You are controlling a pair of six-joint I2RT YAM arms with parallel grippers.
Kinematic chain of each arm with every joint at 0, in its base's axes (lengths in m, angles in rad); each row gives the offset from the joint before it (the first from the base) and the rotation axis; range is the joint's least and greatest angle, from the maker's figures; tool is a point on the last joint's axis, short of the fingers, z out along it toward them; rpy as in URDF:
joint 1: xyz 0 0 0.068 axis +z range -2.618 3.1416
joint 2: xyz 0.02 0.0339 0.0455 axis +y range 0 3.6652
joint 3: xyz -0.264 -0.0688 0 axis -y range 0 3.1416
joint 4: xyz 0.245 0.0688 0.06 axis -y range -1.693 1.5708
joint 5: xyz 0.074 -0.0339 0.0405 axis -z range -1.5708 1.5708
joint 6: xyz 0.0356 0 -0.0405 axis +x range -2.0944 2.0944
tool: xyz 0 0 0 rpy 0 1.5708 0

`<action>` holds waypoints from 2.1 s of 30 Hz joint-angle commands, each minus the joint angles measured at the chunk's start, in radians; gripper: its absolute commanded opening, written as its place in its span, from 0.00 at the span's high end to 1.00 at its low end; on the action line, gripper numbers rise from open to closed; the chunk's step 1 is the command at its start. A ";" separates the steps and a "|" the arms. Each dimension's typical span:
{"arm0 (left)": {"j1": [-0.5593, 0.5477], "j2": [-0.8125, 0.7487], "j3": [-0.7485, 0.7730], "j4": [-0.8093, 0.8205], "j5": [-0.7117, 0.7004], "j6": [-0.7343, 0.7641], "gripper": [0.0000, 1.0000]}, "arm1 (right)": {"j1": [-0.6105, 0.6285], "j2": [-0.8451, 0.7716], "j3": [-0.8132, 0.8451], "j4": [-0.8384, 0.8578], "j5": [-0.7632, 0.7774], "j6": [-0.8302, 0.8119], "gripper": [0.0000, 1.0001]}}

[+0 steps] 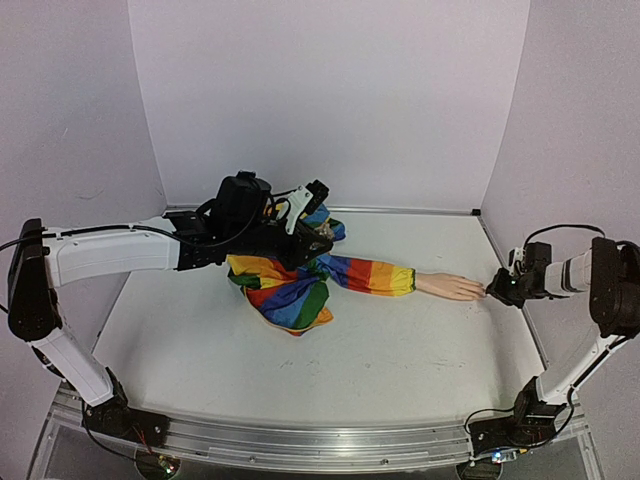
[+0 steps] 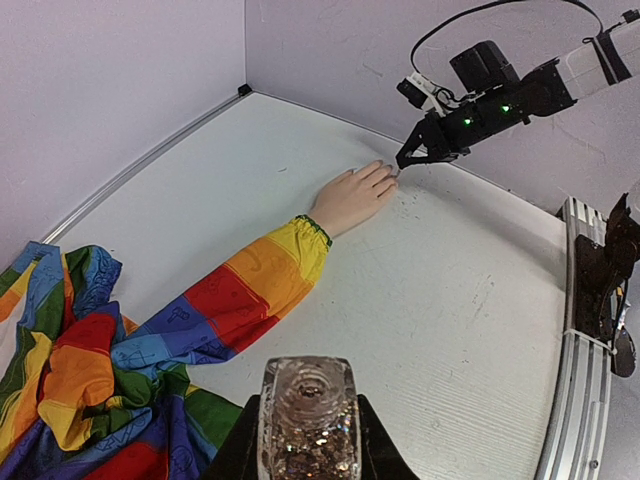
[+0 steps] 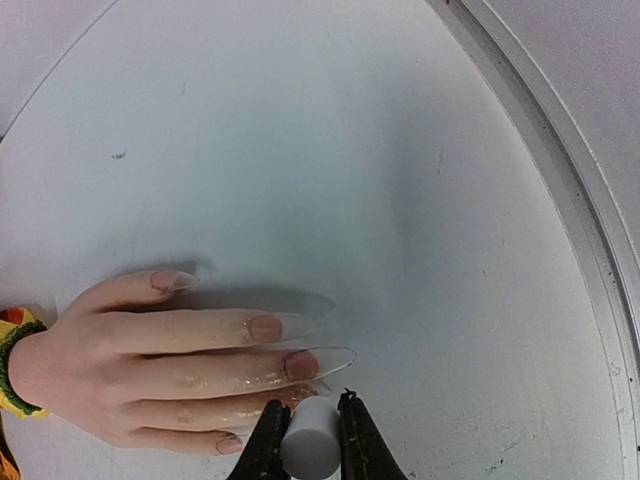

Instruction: Paint the nails

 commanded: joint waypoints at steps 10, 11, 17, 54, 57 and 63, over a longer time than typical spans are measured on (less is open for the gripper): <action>0.005 -0.015 0.057 0.053 -0.013 0.011 1.00 | 0.005 -0.066 0.013 -0.022 0.040 0.010 1.00; 0.005 -0.016 0.055 0.053 -0.013 0.010 1.00 | 0.005 -0.076 0.010 -0.024 0.030 0.015 1.00; 0.005 -0.025 0.047 0.053 -0.012 0.006 1.00 | 0.005 -0.111 -0.005 -0.039 -0.001 0.012 1.00; 0.005 -0.007 0.067 0.054 -0.009 0.008 1.00 | 0.028 -0.013 0.030 -0.034 -0.039 -0.008 1.00; 0.005 -0.005 0.068 0.054 -0.010 0.010 1.00 | 0.028 -0.018 0.030 -0.031 -0.027 -0.008 1.00; 0.005 -0.003 0.069 0.053 -0.010 0.009 1.00 | 0.028 -0.029 0.027 -0.025 0.013 -0.002 1.00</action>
